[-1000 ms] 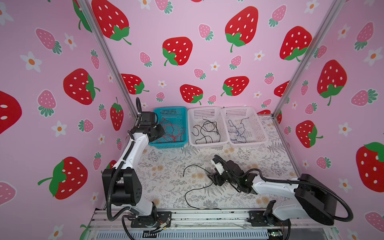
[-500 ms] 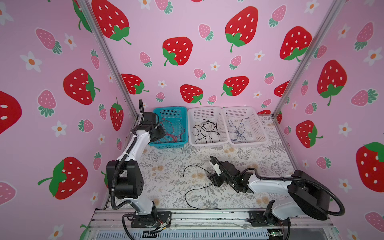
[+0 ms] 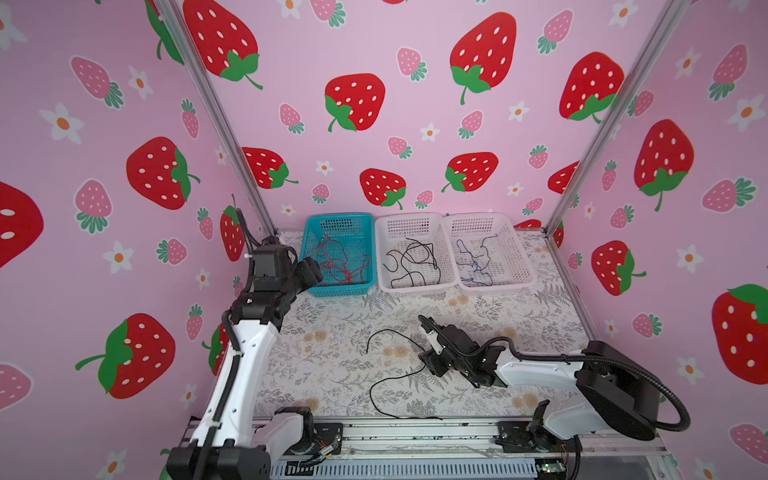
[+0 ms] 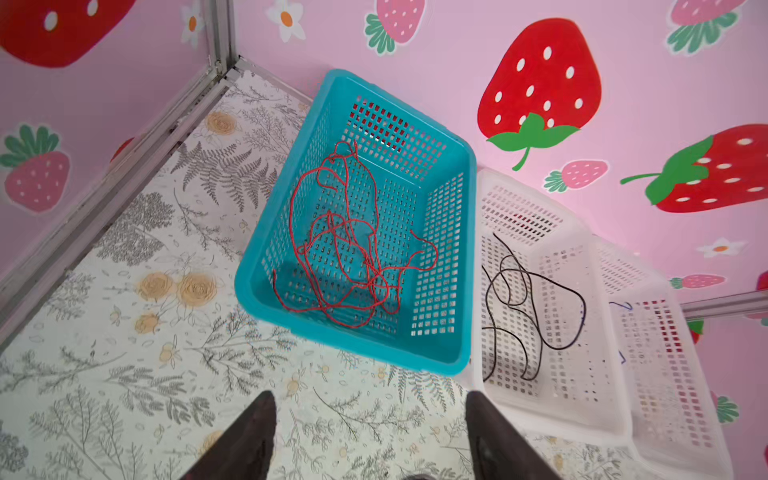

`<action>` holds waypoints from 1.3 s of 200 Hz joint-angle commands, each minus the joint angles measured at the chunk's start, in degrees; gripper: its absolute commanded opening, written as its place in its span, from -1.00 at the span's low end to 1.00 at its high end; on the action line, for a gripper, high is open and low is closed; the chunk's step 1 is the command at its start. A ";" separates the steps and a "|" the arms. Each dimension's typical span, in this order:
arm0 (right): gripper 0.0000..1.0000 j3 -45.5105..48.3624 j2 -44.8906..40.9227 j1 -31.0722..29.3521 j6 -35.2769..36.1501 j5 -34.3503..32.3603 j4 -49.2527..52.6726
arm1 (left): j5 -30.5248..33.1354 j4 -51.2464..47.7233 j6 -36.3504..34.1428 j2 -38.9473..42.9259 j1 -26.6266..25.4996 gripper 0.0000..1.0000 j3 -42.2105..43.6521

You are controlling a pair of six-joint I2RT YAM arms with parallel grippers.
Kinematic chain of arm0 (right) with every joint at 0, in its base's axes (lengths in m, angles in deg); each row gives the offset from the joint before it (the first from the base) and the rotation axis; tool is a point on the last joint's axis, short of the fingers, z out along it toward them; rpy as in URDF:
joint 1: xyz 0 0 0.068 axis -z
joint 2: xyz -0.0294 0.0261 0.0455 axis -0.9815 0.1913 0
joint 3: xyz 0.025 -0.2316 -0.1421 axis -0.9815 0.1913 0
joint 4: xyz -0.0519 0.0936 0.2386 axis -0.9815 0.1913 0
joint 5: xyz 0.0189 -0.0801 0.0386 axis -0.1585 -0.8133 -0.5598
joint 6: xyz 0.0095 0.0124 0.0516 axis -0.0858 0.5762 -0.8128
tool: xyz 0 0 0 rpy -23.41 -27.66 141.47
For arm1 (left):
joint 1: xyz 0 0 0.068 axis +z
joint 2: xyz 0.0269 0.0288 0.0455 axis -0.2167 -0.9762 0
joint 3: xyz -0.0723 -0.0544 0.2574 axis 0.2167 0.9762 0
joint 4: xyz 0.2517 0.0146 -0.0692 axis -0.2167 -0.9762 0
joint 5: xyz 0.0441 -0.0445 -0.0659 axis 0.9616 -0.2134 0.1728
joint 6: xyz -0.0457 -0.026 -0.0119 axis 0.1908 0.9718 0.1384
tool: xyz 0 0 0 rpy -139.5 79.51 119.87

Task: Untangle the cables
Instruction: 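Lower the right gripper onto the black cable and grasp it while left withdraws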

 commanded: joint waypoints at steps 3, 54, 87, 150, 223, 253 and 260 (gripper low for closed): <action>0.08 -2.29 1.95 -0.40 -1.65 -2.25 3.10 | 0.65 -2.33 1.14 7.19 0.23 0.58 5.64; -0.21 -4.24 5.52 -0.49 -3.14 -3.18 4.65 | 1.25 -8.10 -1.80 20.69 0.07 0.62 15.39; -0.41 -4.72 6.38 -0.52 -4.74 -3.42 5.57 | 1.96 -9.28 -1.93 27.27 -0.11 0.63 20.00; -0.70 -5.17 8.75 -1.27 -5.94 -2.83 5.84 | 2.02 -8.60 -2.02 29.87 -0.83 0.63 20.75; -1.00 -6.68 3.09 -1.63 -6.03 -2.18 6.38 | 1.71 -8.35 -2.24 30.39 -0.86 0.63 21.01; -1.00 -8.01 -1.48 -1.63 -5.60 -2.85 8.59 | 1.74 -8.36 -2.24 30.46 -0.89 0.63 21.03; -1.00 -8.07 -2.34 -1.63 -5.78 -3.03 9.01 | 1.72 -8.34 -2.24 30.48 -0.84 0.63 21.05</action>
